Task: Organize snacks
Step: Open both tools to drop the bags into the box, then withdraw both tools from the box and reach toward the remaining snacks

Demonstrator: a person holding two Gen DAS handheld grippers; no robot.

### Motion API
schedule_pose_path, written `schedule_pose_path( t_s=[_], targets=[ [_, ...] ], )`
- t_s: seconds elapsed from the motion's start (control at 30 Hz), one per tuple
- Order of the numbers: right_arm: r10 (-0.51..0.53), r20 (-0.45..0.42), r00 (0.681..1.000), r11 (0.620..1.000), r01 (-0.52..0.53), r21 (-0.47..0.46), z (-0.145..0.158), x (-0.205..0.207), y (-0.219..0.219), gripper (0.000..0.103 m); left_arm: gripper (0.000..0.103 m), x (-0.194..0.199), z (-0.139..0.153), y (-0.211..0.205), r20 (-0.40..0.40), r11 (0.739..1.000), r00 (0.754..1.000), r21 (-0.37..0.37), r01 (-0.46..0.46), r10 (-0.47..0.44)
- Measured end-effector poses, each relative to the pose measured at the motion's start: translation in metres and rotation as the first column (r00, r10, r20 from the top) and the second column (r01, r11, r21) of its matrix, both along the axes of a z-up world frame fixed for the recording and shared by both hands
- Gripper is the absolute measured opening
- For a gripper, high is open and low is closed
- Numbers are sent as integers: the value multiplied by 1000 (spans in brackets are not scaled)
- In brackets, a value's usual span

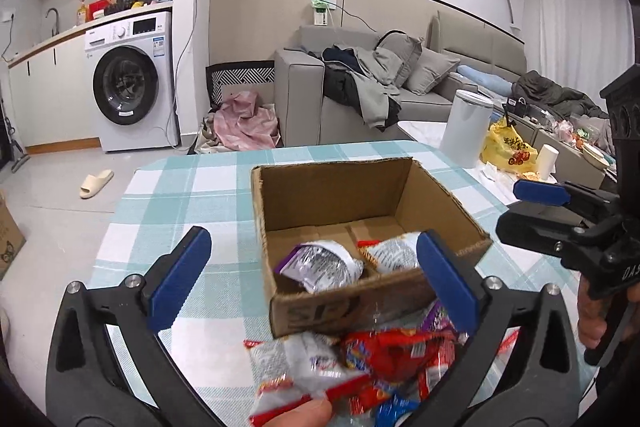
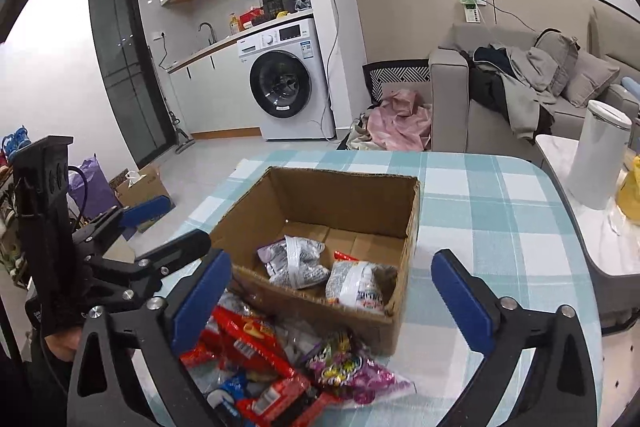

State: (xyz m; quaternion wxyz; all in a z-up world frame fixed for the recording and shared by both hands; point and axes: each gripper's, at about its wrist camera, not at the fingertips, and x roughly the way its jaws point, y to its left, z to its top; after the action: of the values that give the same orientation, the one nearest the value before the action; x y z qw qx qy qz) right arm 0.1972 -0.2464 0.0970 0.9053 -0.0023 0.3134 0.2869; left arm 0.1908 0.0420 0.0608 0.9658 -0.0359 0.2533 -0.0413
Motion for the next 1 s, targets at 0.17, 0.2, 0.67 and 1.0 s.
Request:
schedule_pose_path(
  t_s=[0.17,0.2,0.67,1.0],
  targets=[
    [-4,-3,1000,999,4,-48,-5,-21,-5,103,102,-24,-1,3,-31,1000,999,5,-14,14],
    [-7,-2,1000,998,7,-54,-7,-24,-6,103,102,-28,-2,4,-38,1000,999,7,-16,16],
    [-53,-79,995,996,47,-69,-38,-39,-21,103,102,-66,-27,17,-88,998,994,8,-61,62],
    [-96,-130,987,993,86,-80,-57,-26,-28,103,102,-54,-48,21,-154,997,986,10,-71,72]
  ],
)
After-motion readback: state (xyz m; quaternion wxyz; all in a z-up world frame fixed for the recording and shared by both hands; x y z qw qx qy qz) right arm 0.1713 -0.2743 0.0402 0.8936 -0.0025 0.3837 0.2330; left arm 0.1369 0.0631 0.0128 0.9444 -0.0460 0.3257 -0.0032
